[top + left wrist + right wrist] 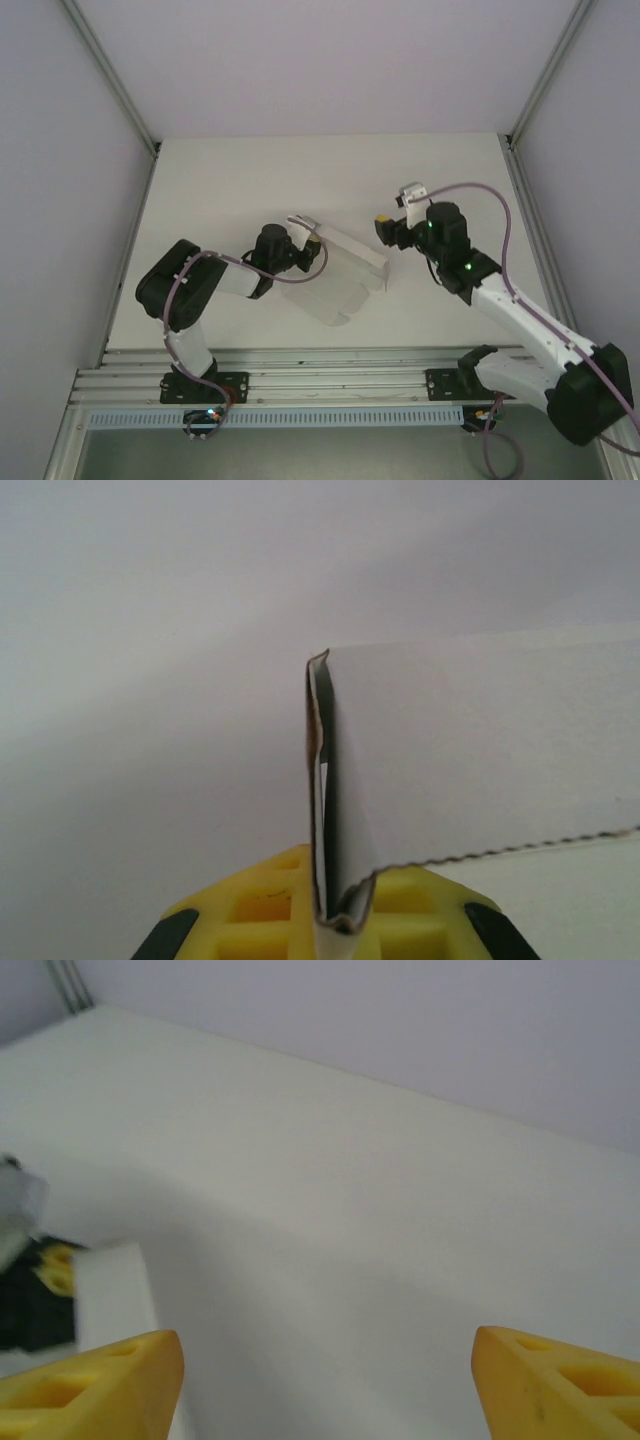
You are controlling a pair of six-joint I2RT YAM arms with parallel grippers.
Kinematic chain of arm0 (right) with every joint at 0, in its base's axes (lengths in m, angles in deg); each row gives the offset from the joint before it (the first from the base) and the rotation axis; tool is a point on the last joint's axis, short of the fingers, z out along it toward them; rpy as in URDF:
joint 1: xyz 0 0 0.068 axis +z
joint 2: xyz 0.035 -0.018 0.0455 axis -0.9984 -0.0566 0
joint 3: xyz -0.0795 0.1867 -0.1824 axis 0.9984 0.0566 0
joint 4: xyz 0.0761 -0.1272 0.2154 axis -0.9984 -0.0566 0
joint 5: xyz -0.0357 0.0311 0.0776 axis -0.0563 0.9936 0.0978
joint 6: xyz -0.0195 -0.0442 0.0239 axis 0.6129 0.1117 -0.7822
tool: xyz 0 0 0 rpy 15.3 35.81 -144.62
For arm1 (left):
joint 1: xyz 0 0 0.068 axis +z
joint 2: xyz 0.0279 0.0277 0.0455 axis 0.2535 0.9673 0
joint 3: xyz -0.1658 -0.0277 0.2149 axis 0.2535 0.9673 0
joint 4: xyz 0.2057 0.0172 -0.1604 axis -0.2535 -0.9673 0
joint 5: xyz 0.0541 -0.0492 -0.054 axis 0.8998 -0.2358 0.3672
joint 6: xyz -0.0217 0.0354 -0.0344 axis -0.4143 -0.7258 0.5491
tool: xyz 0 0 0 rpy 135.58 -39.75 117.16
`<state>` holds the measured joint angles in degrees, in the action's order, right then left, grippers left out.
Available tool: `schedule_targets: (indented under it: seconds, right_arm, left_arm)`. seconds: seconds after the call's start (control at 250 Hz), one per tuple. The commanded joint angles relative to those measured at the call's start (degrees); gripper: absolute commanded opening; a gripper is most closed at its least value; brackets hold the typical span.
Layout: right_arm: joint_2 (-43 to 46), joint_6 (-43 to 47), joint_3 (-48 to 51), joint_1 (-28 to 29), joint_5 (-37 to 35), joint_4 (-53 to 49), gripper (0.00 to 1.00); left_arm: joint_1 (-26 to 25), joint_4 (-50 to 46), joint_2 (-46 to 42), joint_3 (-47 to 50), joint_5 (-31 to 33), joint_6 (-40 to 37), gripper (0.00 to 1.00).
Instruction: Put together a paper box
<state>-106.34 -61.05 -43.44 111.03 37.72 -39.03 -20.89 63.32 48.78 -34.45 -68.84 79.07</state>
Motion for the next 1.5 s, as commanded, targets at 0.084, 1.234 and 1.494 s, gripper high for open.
schedule_targets:
  seconds: [0.084, 1.234, 1.494]
  right_arm:
    - [-16.93, -7.24, -13.26, -0.10, 17.40, -12.50, 0.63]
    - [-42.82, -16.95, -20.93, -0.07, 28.85, -13.68, 0.35]
    - [-42.60, -18.98, -20.06, -0.05, 29.73, -13.41, 0.34]
  left_arm:
    - [-0.15, 0.38, 2.77, -0.97, -4.69, -1.27, 0.00]
    - [-1.47, 8.35, 11.87, -6.56, 1.72, 2.97, 0.06]
    - [-2.48, 2.40, 11.76, -10.68, 11.84, 5.80, 0.00]
